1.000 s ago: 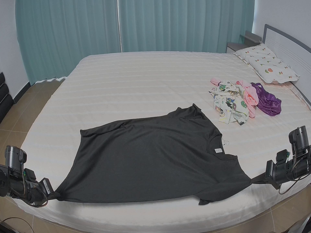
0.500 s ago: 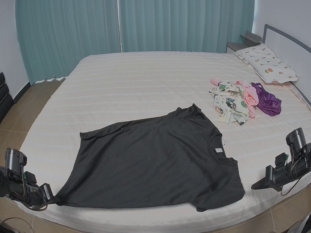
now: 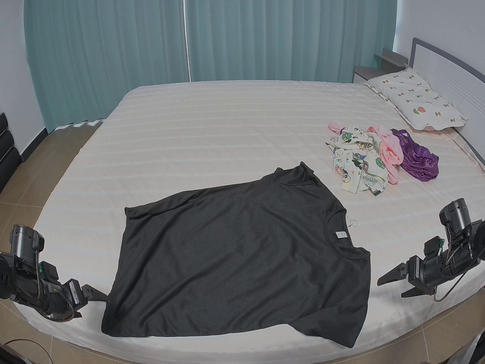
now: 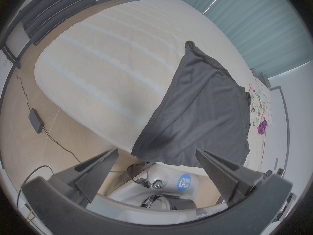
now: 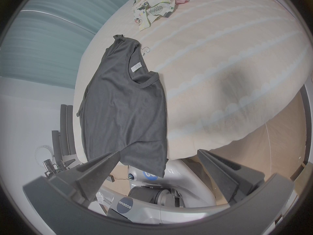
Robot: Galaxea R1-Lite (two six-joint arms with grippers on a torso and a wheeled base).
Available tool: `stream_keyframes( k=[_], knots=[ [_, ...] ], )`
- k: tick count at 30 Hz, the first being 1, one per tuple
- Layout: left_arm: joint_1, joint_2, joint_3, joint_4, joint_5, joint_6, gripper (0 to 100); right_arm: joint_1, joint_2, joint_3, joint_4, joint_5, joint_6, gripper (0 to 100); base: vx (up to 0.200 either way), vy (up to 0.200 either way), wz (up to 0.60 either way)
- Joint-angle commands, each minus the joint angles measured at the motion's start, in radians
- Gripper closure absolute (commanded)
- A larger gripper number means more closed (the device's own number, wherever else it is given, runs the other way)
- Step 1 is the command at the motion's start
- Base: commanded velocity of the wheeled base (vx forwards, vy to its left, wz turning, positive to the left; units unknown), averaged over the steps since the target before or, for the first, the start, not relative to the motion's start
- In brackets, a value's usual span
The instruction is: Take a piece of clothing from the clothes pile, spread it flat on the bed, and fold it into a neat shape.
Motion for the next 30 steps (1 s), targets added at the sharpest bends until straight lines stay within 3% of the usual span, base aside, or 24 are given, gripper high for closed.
stream_keyframes(
  k=[1,6,14,23,30],
  knots=[
    [0.007,0.013,-0.062,-0.005,-0.006,-0.026,0,0.000,0.011,-0.004,-0.039,0.001,0.015,0,0.000,0.000,0.00],
    [0.007,0.046,-0.125,-0.057,-0.045,-0.111,0,0.001,0.015,-0.004,-0.152,-0.004,0.100,0,0.000,0.000,0.00],
    [0.007,0.118,-0.157,-0.131,-0.070,-0.146,0,0.003,0.073,-0.010,-0.234,-0.055,0.120,0,0.000,0.000,0.00],
    [0.003,0.216,-0.220,-0.177,-0.087,-0.157,0,0.021,0.127,-0.037,-0.350,-0.056,0.196,0,0.200,0.000,0.00],
    [-0.008,0.300,-0.347,-0.177,-0.079,-0.256,0,0.040,0.166,-0.053,-0.373,-0.056,0.203,0,0.000,0.000,0.00]
  ],
)
